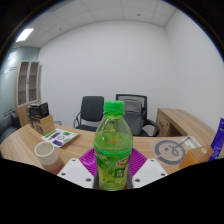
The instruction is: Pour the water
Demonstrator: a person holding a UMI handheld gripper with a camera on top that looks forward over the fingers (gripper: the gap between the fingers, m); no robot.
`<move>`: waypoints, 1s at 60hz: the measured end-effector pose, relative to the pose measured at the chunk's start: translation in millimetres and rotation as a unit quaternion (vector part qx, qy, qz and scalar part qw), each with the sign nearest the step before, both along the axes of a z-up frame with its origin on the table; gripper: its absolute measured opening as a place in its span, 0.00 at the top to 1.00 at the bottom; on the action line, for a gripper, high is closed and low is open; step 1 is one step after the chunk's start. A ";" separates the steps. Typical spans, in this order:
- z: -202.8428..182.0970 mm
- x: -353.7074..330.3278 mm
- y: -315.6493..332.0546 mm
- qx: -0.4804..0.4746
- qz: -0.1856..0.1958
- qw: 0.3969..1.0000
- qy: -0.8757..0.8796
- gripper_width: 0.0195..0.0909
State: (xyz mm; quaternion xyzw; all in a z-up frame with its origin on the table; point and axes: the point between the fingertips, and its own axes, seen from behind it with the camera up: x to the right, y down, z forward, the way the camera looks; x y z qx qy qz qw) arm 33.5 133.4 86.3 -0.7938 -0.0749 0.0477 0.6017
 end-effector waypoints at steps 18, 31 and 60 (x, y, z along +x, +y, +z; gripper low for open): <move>-2.6 2.5 -9.5 0.017 0.010 1.000 0.009 0.49; -17.5 5.7 -49.5 -0.048 0.004 0.998 0.031 0.05; 77.7 7.0 -256.2 -0.080 -0.095 0.992 0.016 0.07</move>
